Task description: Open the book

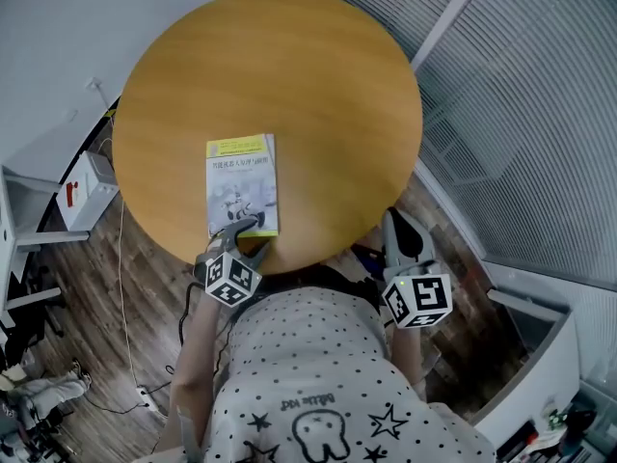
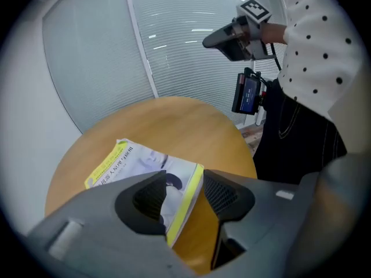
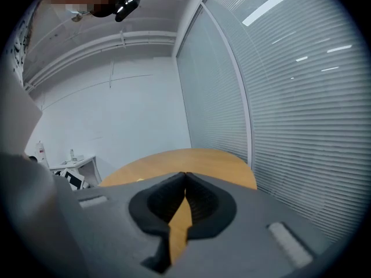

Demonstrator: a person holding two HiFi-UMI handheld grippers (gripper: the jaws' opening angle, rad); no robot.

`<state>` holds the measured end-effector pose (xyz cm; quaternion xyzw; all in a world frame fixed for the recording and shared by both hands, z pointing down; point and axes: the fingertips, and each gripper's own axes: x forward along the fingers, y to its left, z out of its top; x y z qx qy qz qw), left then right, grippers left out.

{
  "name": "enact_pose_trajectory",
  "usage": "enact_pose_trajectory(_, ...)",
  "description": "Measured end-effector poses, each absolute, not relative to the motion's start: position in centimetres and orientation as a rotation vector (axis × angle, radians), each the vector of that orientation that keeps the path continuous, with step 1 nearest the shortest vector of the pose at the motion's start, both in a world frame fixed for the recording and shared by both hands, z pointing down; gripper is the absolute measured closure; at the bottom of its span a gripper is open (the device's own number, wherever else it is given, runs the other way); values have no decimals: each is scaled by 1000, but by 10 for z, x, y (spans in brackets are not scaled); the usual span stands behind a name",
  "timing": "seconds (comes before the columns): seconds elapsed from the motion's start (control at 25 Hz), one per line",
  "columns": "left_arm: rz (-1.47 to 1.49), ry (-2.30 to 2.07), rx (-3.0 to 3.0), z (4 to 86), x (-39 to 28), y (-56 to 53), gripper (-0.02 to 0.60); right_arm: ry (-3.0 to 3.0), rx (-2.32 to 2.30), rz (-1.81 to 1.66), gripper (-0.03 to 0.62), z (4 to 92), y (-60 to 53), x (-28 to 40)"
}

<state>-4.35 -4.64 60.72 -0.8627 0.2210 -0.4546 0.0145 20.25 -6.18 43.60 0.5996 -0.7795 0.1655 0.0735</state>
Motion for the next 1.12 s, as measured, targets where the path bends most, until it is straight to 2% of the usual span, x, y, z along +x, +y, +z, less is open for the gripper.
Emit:
enact_pose_trajectory(0.36, -1555, 591, -2692, 643, -37, -49, 370, -2268, 1894, 527, 591, 440, -41, 226)
enact_pose_trajectory(0.72, -1455, 753, -2786, 622, -40, -52, 376, -2254, 1932, 527, 591, 439, -37, 236)
enact_pose_trajectory(0.8, -1358, 884, -2839, 608, -45, -59, 391, -2262, 1929, 521, 591, 438, -39, 235)
enact_pose_trajectory(1.0, -1130, 1279, -2822, 580, -63, -84, 499, -2285, 1910, 512, 591, 435, -42, 231)
enact_pose_trajectory(1.12, -1187, 1271, -2778, 584, -59, -87, 500, -2295, 1899, 508, 590, 434, -43, 229)
